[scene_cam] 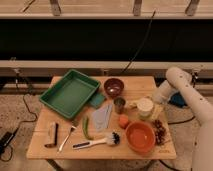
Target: Stack cups into tray
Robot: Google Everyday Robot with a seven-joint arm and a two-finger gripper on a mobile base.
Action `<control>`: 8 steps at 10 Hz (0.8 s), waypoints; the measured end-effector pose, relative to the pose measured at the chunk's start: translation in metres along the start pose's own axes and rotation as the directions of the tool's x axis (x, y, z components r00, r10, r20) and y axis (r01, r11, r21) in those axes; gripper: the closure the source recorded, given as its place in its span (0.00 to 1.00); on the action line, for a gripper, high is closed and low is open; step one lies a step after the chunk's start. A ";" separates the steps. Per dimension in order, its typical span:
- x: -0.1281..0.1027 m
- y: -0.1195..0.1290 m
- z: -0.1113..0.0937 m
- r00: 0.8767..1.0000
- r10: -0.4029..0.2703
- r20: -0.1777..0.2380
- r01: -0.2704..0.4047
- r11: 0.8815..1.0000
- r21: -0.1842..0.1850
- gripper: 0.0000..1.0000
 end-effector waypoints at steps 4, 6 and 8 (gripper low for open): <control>0.025 0.004 -0.014 0.997 0.030 0.076 -0.031 0.999 0.009 0.20; 0.032 0.011 -0.021 0.994 0.035 0.103 -0.037 0.999 0.018 0.20; 0.031 0.013 -0.020 0.992 0.027 0.125 -0.030 0.999 0.021 0.20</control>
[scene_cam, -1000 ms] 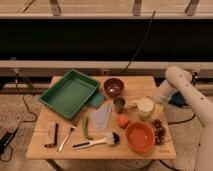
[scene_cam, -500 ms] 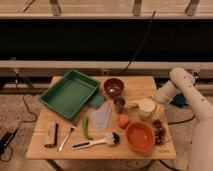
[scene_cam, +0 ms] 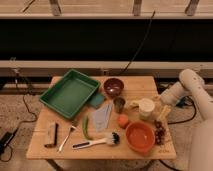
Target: Stack cups into tray
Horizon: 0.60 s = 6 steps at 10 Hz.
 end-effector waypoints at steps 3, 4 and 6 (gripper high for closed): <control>-0.011 0.000 0.009 0.999 -0.024 0.022 0.023 1.000 0.021 0.20; -0.016 0.000 0.012 0.999 -0.031 0.032 0.030 0.999 0.032 0.20; -0.017 -0.001 0.015 0.999 -0.032 0.039 0.030 0.998 0.047 0.20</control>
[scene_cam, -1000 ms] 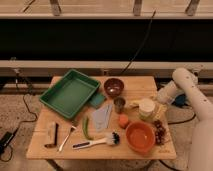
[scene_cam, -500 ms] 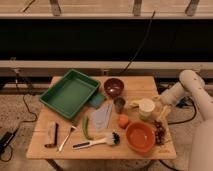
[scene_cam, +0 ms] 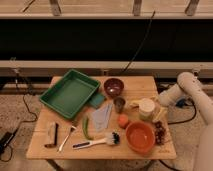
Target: Stack cups into tray
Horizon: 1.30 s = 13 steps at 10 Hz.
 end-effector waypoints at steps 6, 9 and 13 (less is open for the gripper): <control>-0.005 -0.006 0.015 1.000 -0.003 0.031 0.003 1.000 -0.004 0.21; -0.010 -0.007 0.022 0.999 -0.014 0.052 0.015 1.000 -0.015 0.47; -0.014 -0.008 0.026 0.997 -0.022 0.072 0.024 0.999 -0.024 0.85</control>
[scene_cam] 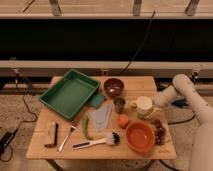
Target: Stack cups into tray
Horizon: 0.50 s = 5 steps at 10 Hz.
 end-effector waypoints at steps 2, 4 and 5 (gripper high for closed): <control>-0.001 -0.001 0.001 1.000 -0.005 0.007 0.005 1.000 -0.002 0.87; -0.004 -0.001 0.003 1.000 -0.015 0.014 0.015 1.000 -0.004 0.87; -0.008 -0.003 0.004 0.999 -0.027 0.018 0.027 1.000 -0.006 0.87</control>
